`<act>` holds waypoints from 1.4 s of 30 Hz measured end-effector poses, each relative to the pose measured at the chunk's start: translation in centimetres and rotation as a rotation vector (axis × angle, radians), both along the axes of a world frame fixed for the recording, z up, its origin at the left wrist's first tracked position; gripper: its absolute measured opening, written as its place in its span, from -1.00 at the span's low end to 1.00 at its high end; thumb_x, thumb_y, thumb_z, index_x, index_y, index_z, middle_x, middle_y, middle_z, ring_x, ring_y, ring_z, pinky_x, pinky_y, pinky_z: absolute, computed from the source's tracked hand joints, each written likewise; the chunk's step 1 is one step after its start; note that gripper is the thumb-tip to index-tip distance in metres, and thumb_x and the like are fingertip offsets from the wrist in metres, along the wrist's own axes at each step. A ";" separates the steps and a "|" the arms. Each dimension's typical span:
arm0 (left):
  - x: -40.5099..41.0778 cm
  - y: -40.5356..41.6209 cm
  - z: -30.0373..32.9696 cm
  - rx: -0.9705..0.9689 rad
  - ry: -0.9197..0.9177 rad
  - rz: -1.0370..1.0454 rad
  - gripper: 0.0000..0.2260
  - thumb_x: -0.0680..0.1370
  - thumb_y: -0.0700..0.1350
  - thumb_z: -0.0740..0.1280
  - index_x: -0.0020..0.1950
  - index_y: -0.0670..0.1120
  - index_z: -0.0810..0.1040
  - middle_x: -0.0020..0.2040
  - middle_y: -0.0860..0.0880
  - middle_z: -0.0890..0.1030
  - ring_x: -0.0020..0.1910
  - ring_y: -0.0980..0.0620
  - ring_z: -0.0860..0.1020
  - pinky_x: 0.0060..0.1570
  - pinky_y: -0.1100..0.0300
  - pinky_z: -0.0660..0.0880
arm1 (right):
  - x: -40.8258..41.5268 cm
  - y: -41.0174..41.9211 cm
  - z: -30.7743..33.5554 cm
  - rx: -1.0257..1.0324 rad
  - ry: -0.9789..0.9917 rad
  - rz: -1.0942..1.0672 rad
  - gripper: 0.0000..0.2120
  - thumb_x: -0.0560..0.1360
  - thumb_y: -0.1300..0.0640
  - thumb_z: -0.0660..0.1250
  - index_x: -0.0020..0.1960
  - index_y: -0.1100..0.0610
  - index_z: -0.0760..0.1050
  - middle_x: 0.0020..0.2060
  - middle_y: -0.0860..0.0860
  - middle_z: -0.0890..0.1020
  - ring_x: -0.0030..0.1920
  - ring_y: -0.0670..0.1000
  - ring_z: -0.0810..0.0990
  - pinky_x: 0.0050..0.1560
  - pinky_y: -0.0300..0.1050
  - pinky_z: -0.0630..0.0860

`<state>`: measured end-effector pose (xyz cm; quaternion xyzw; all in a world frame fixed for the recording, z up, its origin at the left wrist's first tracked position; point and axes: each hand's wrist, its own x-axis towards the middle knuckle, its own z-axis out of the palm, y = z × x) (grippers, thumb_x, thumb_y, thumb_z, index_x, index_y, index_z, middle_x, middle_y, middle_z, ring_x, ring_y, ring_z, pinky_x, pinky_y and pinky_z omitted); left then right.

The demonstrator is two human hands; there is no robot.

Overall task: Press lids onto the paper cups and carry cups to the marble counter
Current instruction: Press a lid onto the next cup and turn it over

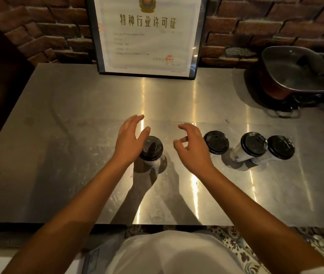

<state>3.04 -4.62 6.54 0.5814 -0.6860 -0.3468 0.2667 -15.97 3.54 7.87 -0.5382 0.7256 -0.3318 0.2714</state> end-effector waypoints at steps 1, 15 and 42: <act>-0.7 0.1 0.7 -0.025 -0.006 -0.007 -0.62 0.66 0.09 0.23 0.48 0.11 0.40 0.55 0.03 0.34 0.53 -0.01 0.27 0.49 -0.05 0.26 | -1.1 0.2 0.4 -0.016 0.009 -0.002 -0.55 0.62 0.04 0.31 0.49 0.01 0.37 0.52 -0.02 0.34 0.18 -0.05 0.58 0.13 -0.13 0.58; -15.1 6.4 -1.2 -0.068 0.049 -0.031 -0.64 0.67 0.01 0.22 0.48 0.10 0.41 0.50 0.01 0.41 0.49 -0.01 0.33 0.48 -0.08 0.30 | -14.8 2.5 -0.8 0.118 0.345 0.151 -0.54 0.63 0.11 0.25 0.52 -0.02 0.38 0.60 0.09 0.25 0.55 0.17 0.29 0.40 0.15 0.42; -18.7 12.0 -4.4 0.021 -0.319 -0.054 -0.58 0.72 0.05 0.02 0.60 0.10 0.20 0.16 -0.07 0.67 0.03 -0.06 0.65 -0.07 0.14 0.50 | -15.5 5.4 -3.7 0.305 -0.287 0.156 -0.52 0.61 0.15 0.30 0.51 -0.05 0.42 0.35 0.04 0.59 0.33 0.06 0.55 0.28 -0.12 0.49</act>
